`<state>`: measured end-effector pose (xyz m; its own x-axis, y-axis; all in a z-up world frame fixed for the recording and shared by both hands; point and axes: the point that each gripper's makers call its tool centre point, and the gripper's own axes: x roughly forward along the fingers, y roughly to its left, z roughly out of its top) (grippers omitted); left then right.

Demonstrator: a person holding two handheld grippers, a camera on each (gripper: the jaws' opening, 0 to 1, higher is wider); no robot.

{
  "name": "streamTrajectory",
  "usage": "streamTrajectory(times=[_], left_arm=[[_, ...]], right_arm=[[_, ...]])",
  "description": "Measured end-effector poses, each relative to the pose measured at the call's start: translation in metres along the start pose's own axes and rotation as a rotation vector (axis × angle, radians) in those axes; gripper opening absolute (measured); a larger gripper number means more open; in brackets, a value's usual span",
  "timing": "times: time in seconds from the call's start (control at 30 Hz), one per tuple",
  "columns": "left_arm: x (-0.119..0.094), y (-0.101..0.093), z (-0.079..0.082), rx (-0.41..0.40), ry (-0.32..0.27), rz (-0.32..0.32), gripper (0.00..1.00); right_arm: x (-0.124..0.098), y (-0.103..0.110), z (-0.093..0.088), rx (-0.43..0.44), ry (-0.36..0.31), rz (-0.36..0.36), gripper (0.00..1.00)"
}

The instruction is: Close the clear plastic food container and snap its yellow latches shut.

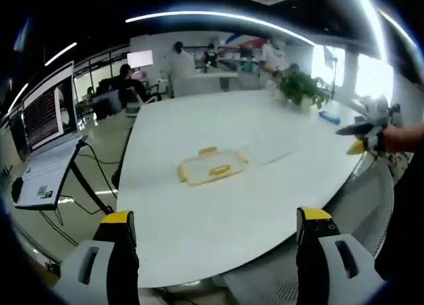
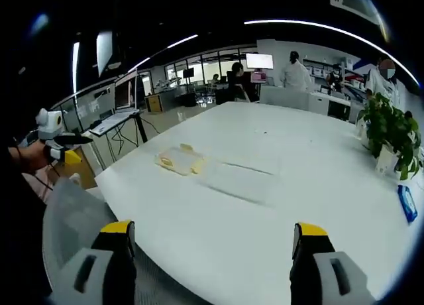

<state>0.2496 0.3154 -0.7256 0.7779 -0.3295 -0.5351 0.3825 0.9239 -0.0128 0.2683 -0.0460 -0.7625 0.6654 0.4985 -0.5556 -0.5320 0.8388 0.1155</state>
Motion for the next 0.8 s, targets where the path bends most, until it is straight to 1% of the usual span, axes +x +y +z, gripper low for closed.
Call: streamTrajectory(times=[0.43,0.8], left_arm=[[0.0017,0.0008,-0.0069,-0.011,0.015,-0.005,0.99],[0.0051,-0.0005,-0.0099,-0.012,0.023,-0.024,0.99]], right_arm=[[0.0014,0.0,0.0,0.022,-0.006,-0.015,1.0],[0.0028,-0.0015,-0.0012,0.017,0.003,-0.031,1.0]])
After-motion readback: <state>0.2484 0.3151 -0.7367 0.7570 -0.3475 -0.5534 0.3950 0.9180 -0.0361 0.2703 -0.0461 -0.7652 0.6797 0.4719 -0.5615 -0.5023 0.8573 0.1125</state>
